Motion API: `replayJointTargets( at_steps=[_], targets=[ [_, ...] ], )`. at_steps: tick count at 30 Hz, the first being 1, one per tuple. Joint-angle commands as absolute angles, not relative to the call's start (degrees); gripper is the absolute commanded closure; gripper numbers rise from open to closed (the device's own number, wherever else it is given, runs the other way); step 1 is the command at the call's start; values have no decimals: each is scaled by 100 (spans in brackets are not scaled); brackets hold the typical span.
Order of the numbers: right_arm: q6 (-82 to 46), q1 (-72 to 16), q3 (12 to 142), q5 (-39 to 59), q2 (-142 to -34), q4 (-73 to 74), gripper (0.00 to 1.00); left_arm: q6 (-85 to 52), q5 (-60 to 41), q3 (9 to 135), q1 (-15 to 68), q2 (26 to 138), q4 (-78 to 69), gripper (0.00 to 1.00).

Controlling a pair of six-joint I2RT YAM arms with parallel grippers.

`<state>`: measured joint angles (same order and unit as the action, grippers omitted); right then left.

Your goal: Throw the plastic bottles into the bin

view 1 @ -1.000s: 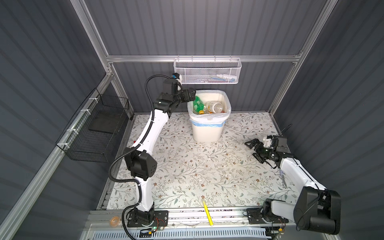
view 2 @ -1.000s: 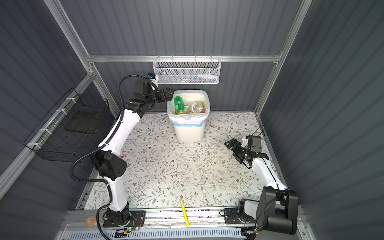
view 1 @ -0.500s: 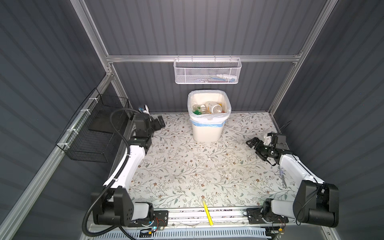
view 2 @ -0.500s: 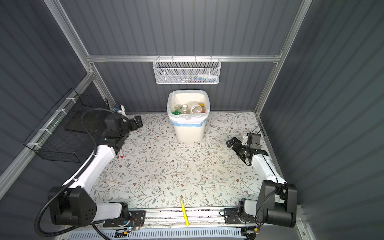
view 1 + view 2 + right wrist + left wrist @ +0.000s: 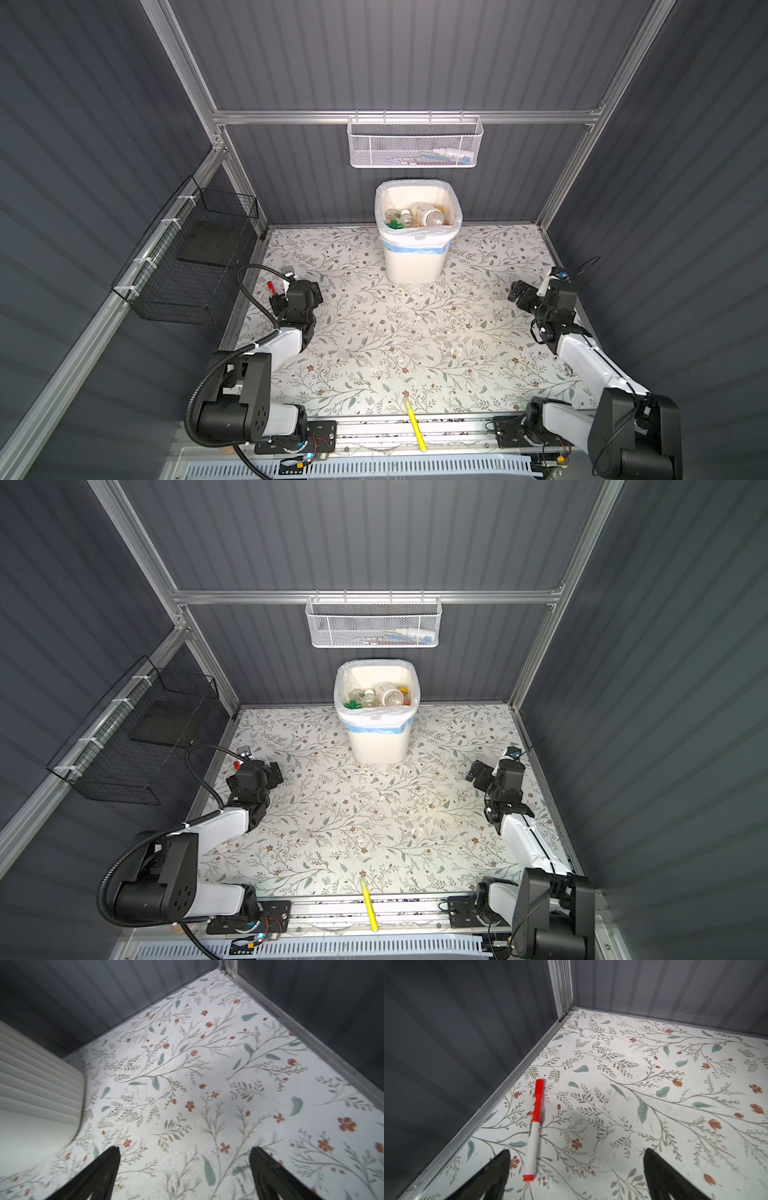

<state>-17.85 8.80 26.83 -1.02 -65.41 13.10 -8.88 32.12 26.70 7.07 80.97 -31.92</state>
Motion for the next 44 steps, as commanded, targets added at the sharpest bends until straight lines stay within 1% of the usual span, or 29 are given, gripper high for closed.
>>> replayJointTargets(
  at_steps=[1,4,6,8,10,11,12,14,16,18,20,23,25,44],
  targets=[
    [-1381,861,2206,-927,-6591,2684,1,-528,3408,2161,703,8492,-4993,0],
    [-1385,870,1745,-911,-6933,3963,1,-373,3113,2028,703,9134,-5842,0],
    [-1352,867,1734,-715,-6985,4169,1,-173,2870,2084,703,9451,-6151,0],
    [-1181,861,1595,-533,-7287,5016,1,-155,2513,2271,703,9445,-5603,0],
    [-1082,865,1677,-268,-7679,5271,1,-29,2460,2233,695,9877,-6265,0],
    [-959,836,1671,-54,-7794,5442,1,10,2424,2240,694,9880,-6258,0],
    [-843,810,1686,200,-7842,5442,1,-61,2276,2351,690,9715,-5653,0],
    [-741,782,1618,399,-8056,5669,1,103,2061,2445,677,9892,-5895,0],
    [-701,782,1531,638,-8498,6498,1,82,1864,2629,653,9785,-5251,0],
    [-625,761,1734,644,-8184,5543,1,90,1820,2637,616,9865,-5434,0],
    [-656,738,1654,565,-8451,6126,1,62,1833,2650,615,9818,-5293,0],
    [-637,723,1758,504,-8301,5685,1,70,1833,2637,615,9828,-5354,0],
    [-630,686,1706,432,-8406,5975,1,70,1851,2632,615,9828,-5374,0],
    [-650,673,1689,340,-8364,5944,1,44,1740,2645,563,9831,-5318,0]
  ],
)
